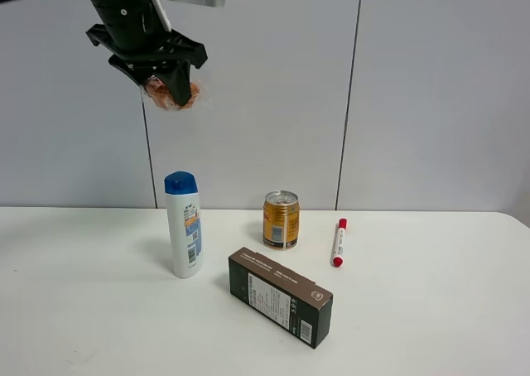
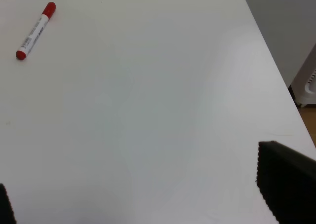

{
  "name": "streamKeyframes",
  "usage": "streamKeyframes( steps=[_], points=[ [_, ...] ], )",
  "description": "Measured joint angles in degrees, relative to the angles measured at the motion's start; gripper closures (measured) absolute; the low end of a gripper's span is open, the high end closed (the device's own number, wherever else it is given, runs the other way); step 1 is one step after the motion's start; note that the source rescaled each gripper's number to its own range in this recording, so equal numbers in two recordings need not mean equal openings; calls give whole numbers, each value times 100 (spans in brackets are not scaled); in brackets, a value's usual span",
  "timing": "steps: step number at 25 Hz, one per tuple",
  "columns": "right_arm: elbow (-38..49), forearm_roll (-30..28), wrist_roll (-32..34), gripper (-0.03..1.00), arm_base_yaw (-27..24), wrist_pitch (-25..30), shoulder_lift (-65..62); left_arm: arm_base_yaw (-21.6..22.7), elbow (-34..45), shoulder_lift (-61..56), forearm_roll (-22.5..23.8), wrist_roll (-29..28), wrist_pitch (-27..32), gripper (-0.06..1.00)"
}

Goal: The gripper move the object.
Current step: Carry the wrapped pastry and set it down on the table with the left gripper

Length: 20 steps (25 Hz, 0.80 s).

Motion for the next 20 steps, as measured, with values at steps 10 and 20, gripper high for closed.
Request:
streamKeyframes(
  steps=[10, 20],
  points=[
    [0, 0, 0, -3, 0, 0, 0, -254, 2555, -1629, -502, -50, -202, 93],
    [0, 0, 0, -3, 0, 0, 0, -1058, 5223, -2143, -1062, -56, -2514, 93]
  ],
)
